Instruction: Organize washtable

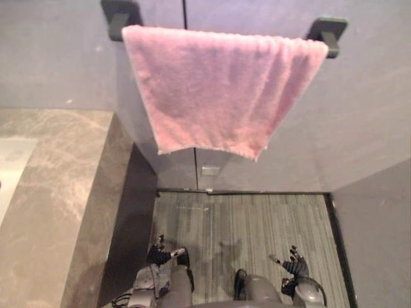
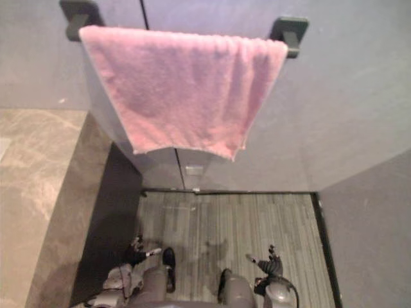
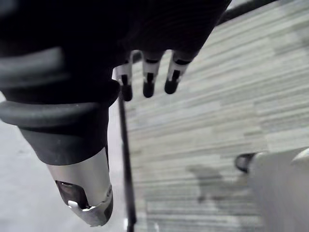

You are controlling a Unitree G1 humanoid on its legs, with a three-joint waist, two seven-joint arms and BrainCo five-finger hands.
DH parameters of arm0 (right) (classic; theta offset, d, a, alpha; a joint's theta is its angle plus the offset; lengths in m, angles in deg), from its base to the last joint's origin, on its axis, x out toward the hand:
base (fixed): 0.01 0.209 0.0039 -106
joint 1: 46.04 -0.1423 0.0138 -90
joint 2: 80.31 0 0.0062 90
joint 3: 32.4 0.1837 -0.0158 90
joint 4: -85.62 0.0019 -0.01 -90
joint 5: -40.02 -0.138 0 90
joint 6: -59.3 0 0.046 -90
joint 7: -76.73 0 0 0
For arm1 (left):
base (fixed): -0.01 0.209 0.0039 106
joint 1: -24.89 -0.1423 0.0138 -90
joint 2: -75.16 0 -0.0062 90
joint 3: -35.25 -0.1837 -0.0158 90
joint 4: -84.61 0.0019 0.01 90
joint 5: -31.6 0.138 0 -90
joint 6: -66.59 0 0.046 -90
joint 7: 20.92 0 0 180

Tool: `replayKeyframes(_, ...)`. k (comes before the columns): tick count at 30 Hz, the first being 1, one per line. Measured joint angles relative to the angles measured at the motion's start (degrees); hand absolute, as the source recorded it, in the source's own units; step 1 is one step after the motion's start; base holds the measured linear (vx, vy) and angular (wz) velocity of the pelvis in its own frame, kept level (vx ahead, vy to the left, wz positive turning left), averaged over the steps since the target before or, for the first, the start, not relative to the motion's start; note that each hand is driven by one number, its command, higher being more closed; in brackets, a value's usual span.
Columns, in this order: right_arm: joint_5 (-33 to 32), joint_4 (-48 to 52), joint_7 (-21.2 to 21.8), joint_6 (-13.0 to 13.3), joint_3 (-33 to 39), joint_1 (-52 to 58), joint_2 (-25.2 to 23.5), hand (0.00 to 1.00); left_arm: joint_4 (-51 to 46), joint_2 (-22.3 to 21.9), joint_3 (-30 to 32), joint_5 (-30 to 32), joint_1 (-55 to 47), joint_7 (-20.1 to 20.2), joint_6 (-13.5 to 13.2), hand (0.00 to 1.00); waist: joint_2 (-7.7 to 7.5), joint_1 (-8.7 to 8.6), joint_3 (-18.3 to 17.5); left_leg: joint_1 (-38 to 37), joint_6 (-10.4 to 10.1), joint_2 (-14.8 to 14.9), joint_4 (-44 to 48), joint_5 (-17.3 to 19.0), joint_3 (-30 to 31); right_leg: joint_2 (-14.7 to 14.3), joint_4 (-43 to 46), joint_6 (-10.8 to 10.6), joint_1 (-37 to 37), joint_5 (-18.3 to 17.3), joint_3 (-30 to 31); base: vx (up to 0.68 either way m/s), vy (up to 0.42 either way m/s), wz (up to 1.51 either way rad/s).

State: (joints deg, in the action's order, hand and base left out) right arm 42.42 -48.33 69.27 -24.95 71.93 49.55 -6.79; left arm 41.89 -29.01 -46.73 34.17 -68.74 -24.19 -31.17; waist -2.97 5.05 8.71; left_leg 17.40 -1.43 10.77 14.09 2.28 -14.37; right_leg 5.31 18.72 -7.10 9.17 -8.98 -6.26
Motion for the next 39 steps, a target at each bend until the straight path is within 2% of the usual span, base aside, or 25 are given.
replayKeyframes(1,0.01,1.07,-0.04,0.17,-0.96,-0.51,-0.28,0.00,-0.04,0.27,0.15,0.04,0.19,-0.51,0.03,0.00,-1.17,0.66,-0.75,1.94,-0.01,0.27,1.91,-0.19,-0.08,2.52,3.02,0.33,-0.62,-1.69,-0.17,0.02,-0.176,0.06)
replayKeyframes(2,0.02,1.62,-0.04,0.25,-1.36,-1.01,-0.25,0.00,-0.08,0.37,0.14,0.04,0.40,-0.66,0.02,0.00,-1.59,0.67,-1.02,3.35,-0.01,0.63,3.46,-0.19,-0.08,3.91,2.25,0.18,-1.76,-1.34,-0.34,0.00,-0.213,0.07)
replayKeyframes(3,0.02,3.29,-0.12,0.30,-1.86,-2.22,-0.31,0.00,-0.12,0.48,-0.01,0.02,1.21,-0.69,0.06,0.00,-1.75,0.76,-1.13,6.13,-0.03,2.07,6.65,-0.18,-0.44,4.68,-1.92,-1.12,-3.53,-0.34,1.24,-0.09,-0.229,-0.05)
replayKeyframes(4,0.01,4.10,-0.15,0.28,-2.52,-3.14,-0.30,0.00,-0.28,0.39,-0.08,-0.04,1.56,-0.72,0.08,0.00,-1.67,0.96,-1.12,7.07,-0.84,3.76,7.56,-0.70,-1.87,3.24,-4.19,-1.60,-4.00,-0.68,2.33,-0.17,-0.290,-0.49)
replayKeyframes(5,0.02,5.27,-0.18,0.36,-3.63,-3.46,-0.22,0.00,-0.74,-0.27,-0.14,-0.24,1.41,-0.72,0.05,0.00,-1.53,2.16,-1.09,6.33,-1.76,5.86,7.56,-1.37,-3.38,1.98,-5.23,-2.20,-4.05,-1.21,1.68,-0.21,-0.302,-0.59)
replayKeyframes(6,0.01,6.22,-0.29,0.42,-4.05,-3.27,-0.13,0.00,-0.71,-1.37,-0.33,-0.28,1.42,-0.74,0.05,0.00,-0.80,2.02,-0.71,5.59,-2.25,7.14,8.08,-1.93,-3.61,1.31,-5.22,-2.20,-5.17,-2.79,0.32,-0.18,-0.255,-0.42)
replayKeyframes(8,0.00,7.20,-1.00,0.42,-4.13,-1.69,0.01,0.00,-0.71,-2.68,-1.26,-0.26,1.79,-0.72,0.00,0.00,0.33,1.76,-0.18,4.40,-2.44,8.20,8.97,-2.05,-3.36,0.61,-3.80,-0.23,-6.87,-5.70,-1.61,-0.16,-0.194,0.13)
replayKeyframes(11,-0.10,6.94,-1.75,0.36,-5.72,1.37,0.27,0.00,-0.61,-5.45,-1.97,-0.41,1.19,-0.91,-0.12,0.00,2.43,1.48,0.47,1.27,-4.62,9.70,6.81,-4.79,-2.80,-0.90,5.59,2.69,-7.25,-11.00,-4.97,-0.21,-0.217,0.52)
replayKeyframes(13,-0.12,5.44,-2.44,0.32,-6.40,1.82,0.24,0.00,-0.59,-5.28,-1.81,-0.79,0.85,-1.39,-0.14,0.00,2.72,1.33,0.85,-0.48,-5.25,9.48,3.44,-7.31,-2.53,-0.75,10.23,4.40,-6.96,-13.50,-7.15,-0.27,-0.275,0.68)
replayKeyframes(15,-0.11,4.30,-2.56,0.28,-6.42,1.84,0.44,0.00,-0.51,-4.96,-1.55,-0.83,-0.04,-1.95,-0.15,0.00,3.02,-0.01,1.14,-2.56,-5.34,9.13,-0.18,-7.66,-4.31,-0.11,12.77,5.35,-7.18,-14.84,-9.90,-0.26,-0.246,0.77)
replayKeyframes(18,-0.11,3.11,-2.58,0.28,-6.19,1.72,2.25,0.00,0.42,-4.99,-1.56,-0.85,-0.71,-1.94,-0.26,0.00,3.60,-1.15,1.27,-4.20,-5.57,6.57,-3.50,-7.81,-4.66,2.46,13.50,6.34,-7.49,-14.67,-13.54,-0.18,-0.062,0.69)
replayKeyframes(20,-0.09,-1.04,-2.51,0.10,-5.66,0.83,4.11,0.00,1.97,-4.63,-1.59,-0.90,-0.31,-1.78,-0.28,0.00,3.63,-1.16,1.21,-4.31,-5.25,1.98,1.79,-7.56,-0.25,5.32,12.68,7.11,-7.12,-13.35,-15.50,-0.17,0.063,0.55)
replayKeyframes(21,-0.08,-1.95,-2.50,0.06,-5.66,0.78,4.31,0.00,2.22,-4.52,-1.59,-0.92,-0.20,-1.78,-0.28,0.00,3.61,-1.13,1.19,-4.32,-4.93,1.21,4.14,-6.88,0.34,5.79,12.25,6.95,-6.92,-12.84,-15.90,-0.11,0.119,0.50)
replayKeyframes(23,-0.07,-3.86,-2.37,-0.07,-5.57,0.90,4.28,0.00,3.53,-3.59,-1.66,-0.86,0.34,-1.67,-0.21,0.00,3.60,-1.20,0.96,-4.73,-3.00,0.38,10.29,-0.20,-0.22,7.23,10.89,5.91,-6.15,-10.68,-17.12,-0.06,0.157,0.39)
replayKeyframes(24,-0.06,-4.20,-2.37,-0.08,-5.22,0.92,4.34,0.00,3.88,-3.30,-1.67,-0.87,0.34,-1.66,-0.17,0.00,3.78,-1.20,0.89,-4.72,-2.73,0.40,10.85,0.62,-0.48,7.36,10.79,5.51,-6.03,-10.40,-17.30,-0.04,0.144,0.28)
replayKeyframes(25,-0.07,-4.43,-2.36,-0.10,-4.79,0.95,4.22,0.00,4.19,-2.79,-1.67,-0.87,0.21,-1.67,-0.08,0.00,4.76,-1.27,0.48,-4.31,-2.55,0.18,10.62,0.49,-1.29,6.55,10.38,4.85,-6.06,-10.02,-17.26,-0.11,0.131,0.47)
replayKeyframes(26,-0.08,-4.95,-2.16,-0.11,-4.73,1.15,3.62,0.00,5.13,-1.70,-2.83,-0.74,-0.37,-1.56,0.12,0.00,4.49,-1.53,-0.10,-4.76,-1.39,-1.67,5.29,-2.10,-0.61,4.60,5.88,5.29,-6.47,-9.29,-16.13,-0.11,0.100,0.69)
replayKeyframes(27,-0.08,-4.98,-2.15,-0.08,-4.60,1.37,3.51,0.00,5.52,-0.80,-3.47,-0.69,-0.47,-1.54,0.20,0.00,4.13,-2.04,-0.30,-5.98,-1.74,-3.31,0.61,-4.65,0.66,4.24,3.35,5.87,-7.17,-7.97,-15.84,-0.08,0.078,1.08)
replayKeyframes(28,-0.06,-5.43,-2.09,0.13,-3.73,2.03,3.02,0.00,6.24,0.33,-3.58,-0.51,-0.74,-1.29,0.59,0.00,3.27,-3.38,-0.44,-7.60,0.01,-4.29,-2.28,-4.94,-0.30,5.12,-0.16,5.81,-8.49,-5.44,-17.57,0.01,0.098,1.09)
replayKeyframes(29,-0.16,-6.86,-2.13,0.07,-2.62,1.46,2.87,0.00,6.32,0.72,-3.01,-0.44,-1.36,-0.79,1.06,0.00,3.04,-3.24,-0.27,-9.79,-0.15,-3.07,3.05,1.64,-6.61,5.96,-1.25,4.72,-9.88,-3.60,-19.98,0.03,0.088,1.02)
replayKeyframes(30,-0.18,-6.81,-2.10,0.11,-2.10,1.43,2.98,0.00,6.44,0.73,-2.97,-0.24,-1.53,-0.71,1.16,0.00,3.40,-3.28,-0.30,-10.85,-0.55,-2.98,1.79,2.36,-7.74,5.90,-1.38,4.27,-10.15,-3.32,-20.86,0.01,0.142,0.78)
replayKeyframes(31,-0.21,-7.30,-2.02,-0.01,-1.28,1.30,3.23,0.00,6.87,0.81,-3.27,-0.04,-1.64,-0.57,1.26,0.00,3.87,-3.74,-0.44,-11.30,0.31,-4.13,-0.39,1.17,-7.82,6.07,-1.37,3.79,-9.86,-3.09,-21.55,-0.05,0.103,0.59)
replayKeyframes(32,-0.29,-7.47,-1.40,0.11,-1.23,0.97,2.66,0.00,6.77,0.93,-3.42,-0.11,-1.89,-0.57,1.18,0.00,3.47,-3.73,-0.67,-11.40,0.43,-5.42,-3.54,-0.80,-7.63,6.19,-3.27,3.08,-9.86,-1.99,-22.03,-0.07,0.122,0.46)
replayKeyframes(35,-0.29,-8.08,-0.93,0.19,-1.43,1.09,1.92,0.00,7.52,1.71,-3.91,0.47,-1.88,-0.54,1.27,0.00,3.59,-4.21,-0.80,-12.50,1.19,-8.17,-11.84,-5.50,-4.73,5.77,-6.28,2.71,-9.94,-0.68,-23.07,-0.12,0.090,0.47)
replayKeyframes(39,-0.62,-9.08,-0.74,-0.02,-1.06,1.38,1.88,0.00,8.28,1.90,-3.78,2.08,-1.78,-0.55,1.32,0.00,3.57,-4.21,-0.94,-14.44,0.72,-9.63,-18.82,-8.64,-3.44,5.53,-6.91,2.31,-9.93,-0.39,-23.15,-0.09,0.069,0.32)
